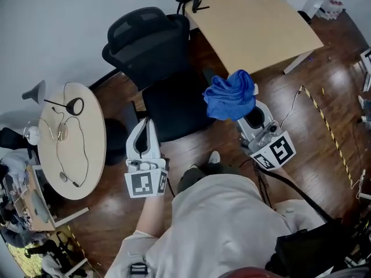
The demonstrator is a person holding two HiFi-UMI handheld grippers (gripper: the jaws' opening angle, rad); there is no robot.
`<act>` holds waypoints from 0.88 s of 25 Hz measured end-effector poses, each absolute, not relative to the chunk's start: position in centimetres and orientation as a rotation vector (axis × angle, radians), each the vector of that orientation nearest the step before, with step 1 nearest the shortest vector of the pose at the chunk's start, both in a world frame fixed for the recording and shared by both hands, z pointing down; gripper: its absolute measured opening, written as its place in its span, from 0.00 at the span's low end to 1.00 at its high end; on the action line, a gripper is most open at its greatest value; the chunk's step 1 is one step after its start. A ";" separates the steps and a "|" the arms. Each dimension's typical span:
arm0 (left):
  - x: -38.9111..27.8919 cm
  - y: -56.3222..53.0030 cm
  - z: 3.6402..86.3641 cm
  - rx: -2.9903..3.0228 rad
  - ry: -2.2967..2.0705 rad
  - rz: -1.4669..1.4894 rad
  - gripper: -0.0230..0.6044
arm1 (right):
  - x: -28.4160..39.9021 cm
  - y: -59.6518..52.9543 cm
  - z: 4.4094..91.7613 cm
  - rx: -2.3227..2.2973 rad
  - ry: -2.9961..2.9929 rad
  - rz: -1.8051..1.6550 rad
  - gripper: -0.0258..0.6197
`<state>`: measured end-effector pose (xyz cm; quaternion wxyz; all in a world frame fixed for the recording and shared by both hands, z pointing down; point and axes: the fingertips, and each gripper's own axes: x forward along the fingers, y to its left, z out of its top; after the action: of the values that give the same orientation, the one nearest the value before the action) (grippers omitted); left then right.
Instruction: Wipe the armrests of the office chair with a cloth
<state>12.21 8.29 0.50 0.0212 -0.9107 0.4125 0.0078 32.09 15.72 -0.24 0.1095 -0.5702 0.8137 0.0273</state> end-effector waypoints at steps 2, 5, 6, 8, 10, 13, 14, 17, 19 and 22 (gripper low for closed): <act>10.8 9.1 -0.2 -2.785 1.295 0.009 0.03 | 30.8 16.2 -0.8 -1.688 2.398 0.095 0.15; 9.4 10.8 -0.1 -2.803 1.280 -0.009 0.02 | 28.5 17.3 -1.2 -1.710 2.405 0.100 0.15; 9.0 11.3 0.0 -2.826 1.269 -0.003 0.02 | 27.6 17.8 -1.2 -1.714 2.410 0.099 0.15; 8.0 12.3 0.4 -2.855 1.252 0.008 0.02 | 25.9 18.8 -1.1 -1.712 2.418 0.097 0.15; 7.2 13.2 0.6 -2.855 1.254 0.002 0.02 | 24.5 20.0 -1.1 -1.719 2.422 0.104 0.15; 6.6 16.1 -0.5 -2.832 1.257 0.011 0.02 | 22.9 23.1 -1.7 -1.725 2.441 0.149 0.15; 6.7 17.5 -1.2 -2.819 1.244 0.021 0.02 | 22.5 24.3 -1.9 -1.722 2.450 0.163 0.15; 7.6 21.1 -2.7 -2.785 1.202 0.023 0.02 | 22.3 26.9 -2.5 -1.691 2.459 0.164 0.15; 7.8 23.4 -2.6 -2.779 1.206 0.016 0.02 | 22.2 28.6 -2.7 -1.657 2.461 0.161 0.15; 8.3 27.8 -1.8 -2.799 1.236 0.018 0.02 | 22.0 32.6 -2.3 -1.596 2.483 0.157 0.15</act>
<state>8.25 27.78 -1.78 0.0410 -0.9140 0.4035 0.0059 22.04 32.55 -2.33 0.0927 -0.5377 0.8363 0.0528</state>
